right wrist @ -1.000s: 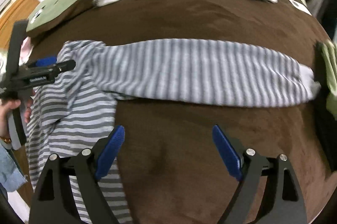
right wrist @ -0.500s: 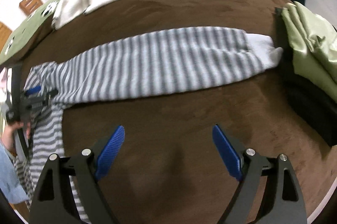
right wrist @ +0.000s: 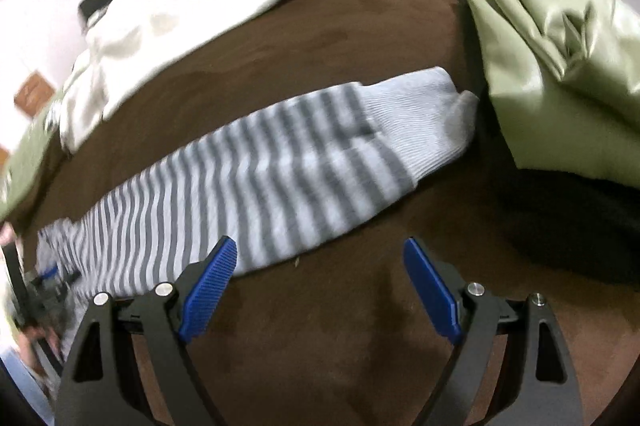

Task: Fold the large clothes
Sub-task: 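Open the right tool and grasp the grey ribbed cuff of that sleeve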

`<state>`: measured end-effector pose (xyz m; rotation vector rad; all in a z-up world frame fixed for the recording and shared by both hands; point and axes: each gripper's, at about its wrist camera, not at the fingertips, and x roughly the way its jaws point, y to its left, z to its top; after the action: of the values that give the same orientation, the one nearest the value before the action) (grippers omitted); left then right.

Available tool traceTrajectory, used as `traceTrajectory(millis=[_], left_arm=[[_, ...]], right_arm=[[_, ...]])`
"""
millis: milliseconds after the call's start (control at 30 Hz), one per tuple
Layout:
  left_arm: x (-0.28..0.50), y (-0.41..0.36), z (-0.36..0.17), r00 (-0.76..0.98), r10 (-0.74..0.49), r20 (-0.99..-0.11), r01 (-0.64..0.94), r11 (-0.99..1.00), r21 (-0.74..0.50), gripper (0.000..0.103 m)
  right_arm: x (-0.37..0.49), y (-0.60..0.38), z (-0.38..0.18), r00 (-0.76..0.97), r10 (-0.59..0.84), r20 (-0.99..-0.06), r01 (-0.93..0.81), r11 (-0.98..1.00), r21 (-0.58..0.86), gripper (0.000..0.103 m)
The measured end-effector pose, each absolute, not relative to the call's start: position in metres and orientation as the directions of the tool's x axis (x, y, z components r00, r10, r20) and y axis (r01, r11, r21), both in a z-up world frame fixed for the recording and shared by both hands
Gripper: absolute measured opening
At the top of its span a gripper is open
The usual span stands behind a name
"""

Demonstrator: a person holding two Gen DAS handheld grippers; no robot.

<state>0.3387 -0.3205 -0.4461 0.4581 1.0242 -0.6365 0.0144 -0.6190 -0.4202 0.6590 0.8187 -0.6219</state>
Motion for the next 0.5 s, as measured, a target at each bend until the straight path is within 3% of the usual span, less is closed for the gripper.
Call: traceTrajectory(millis=[100,400,467,500], left_arm=[[0.334,-0.32,-0.446,0.381,-0.271,-0.884,0.67,0.74,0.062,0.098],[0.332,-0.322,-0.446,0.391,-0.266,-0.881,0.667,0.742,0.072,0.098],[0.332,-0.321,-0.445,0.391,-0.265,-0.881,0.669,0.74,0.074,0.098],[0.332,-0.321,-0.445,0.389,-0.264,-0.882,0.67,0.739,0.074,0.098]], right_arm=[[0.012,-0.636,-0.428,0.567,-0.242,-0.787,0.725,0.601,0.337,0.084],[0.015,-0.673,-0.445,0.614,-0.29,-0.734,0.752,0.498,0.433,0.065],[0.016,-0.676,-0.447,0.608,-0.31,-0.73,0.762,0.487,0.427,0.052],[0.016,-0.677,-0.448,0.604,-0.318,-0.73,0.766,0.484,0.423,0.035]])
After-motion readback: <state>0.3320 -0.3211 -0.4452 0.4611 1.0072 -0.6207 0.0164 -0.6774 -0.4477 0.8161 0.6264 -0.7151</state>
